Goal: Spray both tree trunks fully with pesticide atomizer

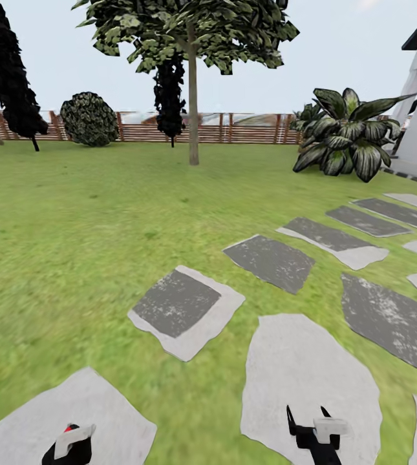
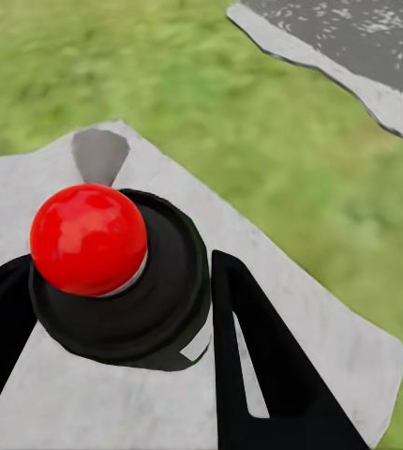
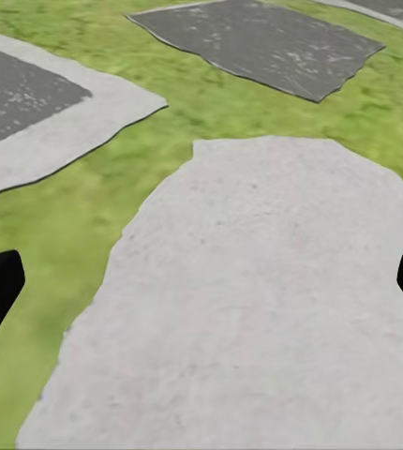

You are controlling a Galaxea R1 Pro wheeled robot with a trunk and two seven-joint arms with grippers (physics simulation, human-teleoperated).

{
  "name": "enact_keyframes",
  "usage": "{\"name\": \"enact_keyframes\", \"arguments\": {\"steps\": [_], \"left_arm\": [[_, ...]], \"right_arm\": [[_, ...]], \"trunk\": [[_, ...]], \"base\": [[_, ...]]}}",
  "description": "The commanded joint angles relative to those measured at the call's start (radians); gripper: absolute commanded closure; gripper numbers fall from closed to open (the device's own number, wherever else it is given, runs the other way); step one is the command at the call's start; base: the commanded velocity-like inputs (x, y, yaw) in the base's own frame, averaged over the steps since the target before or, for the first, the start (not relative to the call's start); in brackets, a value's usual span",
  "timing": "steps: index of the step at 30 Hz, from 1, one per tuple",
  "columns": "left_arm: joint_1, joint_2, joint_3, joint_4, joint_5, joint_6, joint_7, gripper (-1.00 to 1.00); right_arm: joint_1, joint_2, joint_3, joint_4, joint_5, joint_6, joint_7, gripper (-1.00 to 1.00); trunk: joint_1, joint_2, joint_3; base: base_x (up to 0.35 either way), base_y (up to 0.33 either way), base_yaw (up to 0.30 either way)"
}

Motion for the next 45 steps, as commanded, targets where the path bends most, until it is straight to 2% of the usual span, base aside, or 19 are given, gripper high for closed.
{"name": "enact_keyframes", "arguments": {"steps": [1,45], "left_arm": [[-0.001,0.001,-0.003,0.001,0.009,-0.003,-0.001,1.00],[-0.001,0.000,-0.003,0.001,0.009,-0.002,-0.001,1.00]], "right_arm": [[-0.001,0.000,-0.007,0.001,0.007,-0.003,0.000,-1.00],[-0.001,-0.001,-0.007,0.002,0.008,-0.003,0.000,-1.00]], "trunk": [[0.000,0.000,-0.001],[0.000,0.000,-0.001]], "base": [[0.339,0.000,0.001],[0.339,0.000,0.000]]}}
